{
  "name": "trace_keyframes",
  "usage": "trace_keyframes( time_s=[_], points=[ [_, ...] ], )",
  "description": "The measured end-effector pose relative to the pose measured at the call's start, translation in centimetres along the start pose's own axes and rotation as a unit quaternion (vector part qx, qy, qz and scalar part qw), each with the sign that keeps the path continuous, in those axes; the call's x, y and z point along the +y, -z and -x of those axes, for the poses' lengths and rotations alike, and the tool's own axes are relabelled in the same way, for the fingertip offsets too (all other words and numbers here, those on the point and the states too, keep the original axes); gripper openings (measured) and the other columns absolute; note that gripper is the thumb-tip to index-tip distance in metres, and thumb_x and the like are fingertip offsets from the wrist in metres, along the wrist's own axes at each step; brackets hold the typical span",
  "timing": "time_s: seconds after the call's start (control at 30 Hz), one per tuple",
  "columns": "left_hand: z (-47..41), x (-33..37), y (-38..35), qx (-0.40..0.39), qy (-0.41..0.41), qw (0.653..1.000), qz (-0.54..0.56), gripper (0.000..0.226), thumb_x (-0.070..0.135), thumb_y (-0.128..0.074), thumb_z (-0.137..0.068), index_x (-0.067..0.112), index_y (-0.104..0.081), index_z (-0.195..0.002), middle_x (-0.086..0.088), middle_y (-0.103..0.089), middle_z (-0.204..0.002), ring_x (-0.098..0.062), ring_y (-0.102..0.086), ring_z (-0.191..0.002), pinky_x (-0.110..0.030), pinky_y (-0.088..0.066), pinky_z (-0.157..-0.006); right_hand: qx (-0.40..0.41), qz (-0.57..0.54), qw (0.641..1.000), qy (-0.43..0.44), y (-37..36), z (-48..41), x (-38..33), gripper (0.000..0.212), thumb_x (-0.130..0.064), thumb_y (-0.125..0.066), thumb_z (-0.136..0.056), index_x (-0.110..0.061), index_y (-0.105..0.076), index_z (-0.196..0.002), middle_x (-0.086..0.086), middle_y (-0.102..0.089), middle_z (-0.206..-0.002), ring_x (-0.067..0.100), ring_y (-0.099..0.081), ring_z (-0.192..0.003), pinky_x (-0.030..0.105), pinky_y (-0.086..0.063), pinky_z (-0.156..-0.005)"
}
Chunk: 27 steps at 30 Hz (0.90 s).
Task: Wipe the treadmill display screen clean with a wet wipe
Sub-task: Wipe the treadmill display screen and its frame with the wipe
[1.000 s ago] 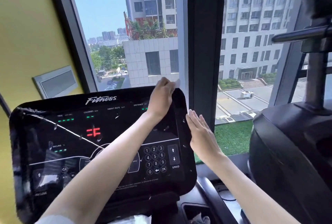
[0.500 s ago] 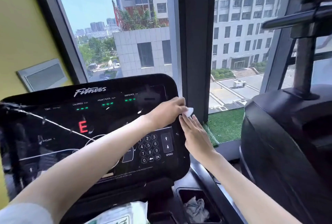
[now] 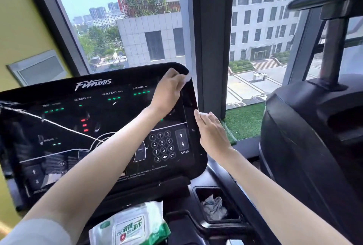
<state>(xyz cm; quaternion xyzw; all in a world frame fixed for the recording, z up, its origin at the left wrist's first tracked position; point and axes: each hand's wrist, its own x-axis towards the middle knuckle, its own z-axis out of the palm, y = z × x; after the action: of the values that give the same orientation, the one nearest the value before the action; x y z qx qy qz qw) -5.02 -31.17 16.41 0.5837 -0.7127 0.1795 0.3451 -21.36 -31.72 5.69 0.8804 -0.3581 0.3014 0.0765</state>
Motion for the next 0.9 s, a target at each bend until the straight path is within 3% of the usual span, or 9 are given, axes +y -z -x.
trace_keyframes(
  time_s=[0.13,0.3,0.37,0.43,0.5,0.57,0.67,0.73,0.9],
  points=[
    [2.8,1.5,-1.4,-0.155,-0.159,0.973,-0.053,0.026,-0.007,-0.056,-0.082,0.011,-0.065,-0.099,-0.005,-0.050,-0.087,-0.018,-0.047,-0.074,-0.035,-0.048,-0.058,0.023,0.020,1.000,-0.001,-0.1,0.0,0.0,0.075,0.012,-0.070,-0.056,0.007,-0.049,-0.128,0.019,-0.063,-0.103,0.038,-0.059,-0.095,0.046,-0.047,-0.094],
    [1.2,0.9,-0.8,0.021,0.023,0.999,-0.010,0.014,0.005,-0.054,-0.092,0.005,-0.065,-0.100,-0.002,-0.048,-0.086,-0.016,-0.049,-0.072,-0.035,-0.050,-0.062,-0.024,0.003,1.000,0.008,0.4,0.0,-0.2,0.073,0.008,-0.057,-0.075,0.004,-0.028,-0.142,0.017,-0.053,-0.123,0.032,-0.048,-0.114,0.042,-0.035,-0.106],
    [2.0,1.6,-1.5,-0.040,-0.031,0.997,-0.053,0.018,-0.002,-0.054,-0.088,0.007,-0.065,-0.099,-0.003,-0.048,-0.086,-0.016,-0.046,-0.074,-0.039,-0.050,-0.059,-0.034,-0.027,0.999,0.008,0.6,-0.3,0.1,0.069,0.008,-0.050,-0.080,-0.001,-0.025,-0.144,0.012,-0.050,-0.129,0.029,-0.043,-0.119,0.037,-0.032,-0.106],
    [2.9,2.9,-1.9,-0.149,-0.060,0.986,-0.048,0.022,-0.005,-0.052,-0.086,0.008,-0.067,-0.097,-0.004,-0.050,-0.089,-0.021,-0.051,-0.077,-0.040,-0.049,-0.062,-0.024,-0.144,0.989,-0.039,1.3,-0.4,0.8,0.060,0.013,-0.044,-0.080,-0.005,-0.042,-0.138,0.010,-0.055,-0.127,0.027,-0.047,-0.119,0.033,-0.035,-0.104],
    [2.9,3.7,-1.7,-0.173,0.001,0.985,0.013,0.022,-0.001,-0.051,-0.088,0.009,-0.070,-0.096,-0.004,-0.054,-0.093,-0.023,-0.056,-0.080,-0.036,-0.049,-0.070,0.060,-0.261,0.955,-0.127,2.3,-0.3,1.6,0.051,0.017,-0.040,-0.079,-0.005,-0.061,-0.120,0.010,-0.064,-0.117,0.023,-0.055,-0.113,0.026,-0.041,-0.099],
    [2.5,4.7,-0.7,-0.134,0.082,0.983,0.100,0.020,0.002,-0.053,-0.089,0.008,-0.071,-0.095,-0.002,-0.059,-0.090,-0.016,-0.056,-0.077,-0.020,-0.046,-0.069,0.121,-0.347,0.906,-0.210,3.8,-0.3,2.1,0.050,0.015,-0.041,-0.080,-0.010,-0.063,-0.118,0.006,-0.066,-0.108,0.015,-0.058,-0.104,0.017,-0.042,-0.091],
    [2.1,5.7,0.7,-0.166,0.174,0.943,0.228,0.014,0.001,-0.054,-0.083,0.005,-0.068,-0.081,0.001,-0.056,-0.070,-0.009,-0.048,-0.064,-0.016,-0.038,-0.060,0.070,-0.523,0.818,-0.229,5.9,-1.0,2.0,0.057,0.005,-0.054,-0.082,-0.023,-0.046,-0.130,-0.001,-0.060,-0.107,0.008,-0.055,-0.104,0.018,-0.041,-0.089],
    [2.1,6.0,1.4,-0.201,0.231,0.899,0.312,0.012,0.000,-0.058,-0.081,0.007,-0.066,-0.087,0.000,-0.055,-0.072,-0.010,-0.049,-0.065,-0.020,-0.039,-0.061,0.034,-0.596,0.767,-0.235,6.5,-1.7,2.0,0.049,-0.008,-0.060,-0.085,-0.026,-0.046,-0.129,0.006,-0.062,-0.104,0.015,-0.059,-0.100,0.026,-0.046,-0.088],
    [3.2,5.5,1.5,-0.208,0.301,0.828,0.426,0.028,-0.003,-0.061,-0.080,0.007,-0.058,-0.106,-0.009,-0.060,-0.085,-0.021,-0.057,-0.076,-0.028,-0.044,-0.067,-0.008,-0.566,0.778,-0.274,6.9,-2.2,1.5,0.016,-0.018,-0.069,-0.082,-0.015,-0.067,-0.098,0.013,-0.069,-0.094,0.018,-0.064,-0.083,0.027,-0.053,-0.072]
  ],
)
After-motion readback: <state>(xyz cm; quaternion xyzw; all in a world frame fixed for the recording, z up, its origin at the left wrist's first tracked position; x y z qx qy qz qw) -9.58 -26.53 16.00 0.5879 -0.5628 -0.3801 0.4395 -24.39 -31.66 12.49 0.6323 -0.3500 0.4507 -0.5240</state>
